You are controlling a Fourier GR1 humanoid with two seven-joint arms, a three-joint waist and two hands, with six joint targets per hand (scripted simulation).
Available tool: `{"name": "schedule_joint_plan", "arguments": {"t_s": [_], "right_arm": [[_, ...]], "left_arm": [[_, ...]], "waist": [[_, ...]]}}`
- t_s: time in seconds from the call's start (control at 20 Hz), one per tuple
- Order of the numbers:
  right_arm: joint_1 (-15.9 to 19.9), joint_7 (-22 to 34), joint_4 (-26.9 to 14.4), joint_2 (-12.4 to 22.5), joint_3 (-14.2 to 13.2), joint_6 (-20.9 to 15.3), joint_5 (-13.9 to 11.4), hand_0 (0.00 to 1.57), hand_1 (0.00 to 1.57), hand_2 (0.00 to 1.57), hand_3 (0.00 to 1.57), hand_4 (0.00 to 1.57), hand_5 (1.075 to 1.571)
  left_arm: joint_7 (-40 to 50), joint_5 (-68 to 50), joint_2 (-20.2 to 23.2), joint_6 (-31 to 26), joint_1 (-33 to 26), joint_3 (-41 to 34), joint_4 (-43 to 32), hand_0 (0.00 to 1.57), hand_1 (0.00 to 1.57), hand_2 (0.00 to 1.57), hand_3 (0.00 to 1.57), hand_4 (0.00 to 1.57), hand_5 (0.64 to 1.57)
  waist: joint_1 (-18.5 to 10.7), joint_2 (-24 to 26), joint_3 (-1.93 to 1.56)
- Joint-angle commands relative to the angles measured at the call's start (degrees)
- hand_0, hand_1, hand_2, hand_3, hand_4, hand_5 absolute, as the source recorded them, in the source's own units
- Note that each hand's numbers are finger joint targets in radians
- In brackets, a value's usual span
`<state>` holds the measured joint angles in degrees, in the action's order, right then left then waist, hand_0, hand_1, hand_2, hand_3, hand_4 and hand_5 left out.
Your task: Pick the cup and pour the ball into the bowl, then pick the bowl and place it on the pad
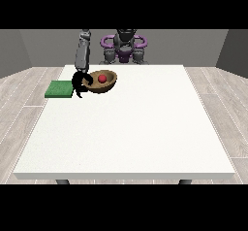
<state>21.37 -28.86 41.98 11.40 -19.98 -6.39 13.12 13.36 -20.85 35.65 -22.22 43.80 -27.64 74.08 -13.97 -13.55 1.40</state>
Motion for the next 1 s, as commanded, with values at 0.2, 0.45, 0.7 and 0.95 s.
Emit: {"name": "schedule_joint_plan", "arguments": {"t_s": [0.2, 0.45, 0.7, 0.95], "right_arm": [[-1.3, 20.8, 0.1, 14.0, 2.6, -4.0, -4.5, 1.57, 1.57, 1.57, 1.07, 1.02, 1.554], [2.1, 30.2, 3.8, 19.0, 5.5, -2.0, -5.7, 1.57, 1.57, 1.57, 0.87, 1.06, 1.556], [3.4, 36.4, 6.7, 25.9, 5.3, 3.6, -5.4, 1.57, 1.57, 1.57, 0.55, 1.1, 1.567], [4.8, 35.2, 2.5, 27.1, 2.5, 6.7, -3.9, 1.57, 1.57, 1.57, 0.67, 1.07, 1.566]], "left_arm": [[0.0, 0.0, 1.9, -1.6, -2.7, -1.5, -5.1, 0.0, 0.0, 0.0, 0.0, 1.19, 1.528], [-4.0, 2.0, 3.7, -1.0, -4.6, -3.6, -8.9, 0.0, 0.0, 0.0, 0.0, 1.2, 1.537], [-8.6, 3.0, 4.6, -2.3, -9.2, -5.3, -13.2, 0.0, 0.0, 0.0, 0.0, 1.2, 1.545], [-10.9, 1.8, 6.4, -4.3, -11.1, -5.5, -13.2, 0.0, 0.0, 0.0, 0.0, 1.2, 1.542]], "waist": [[3.7, 3.5, -1.0], [7.1, 3.3, -1.19], [11.8, 6.1, -1.3], [10.8, 4.8, -1.41]]}}
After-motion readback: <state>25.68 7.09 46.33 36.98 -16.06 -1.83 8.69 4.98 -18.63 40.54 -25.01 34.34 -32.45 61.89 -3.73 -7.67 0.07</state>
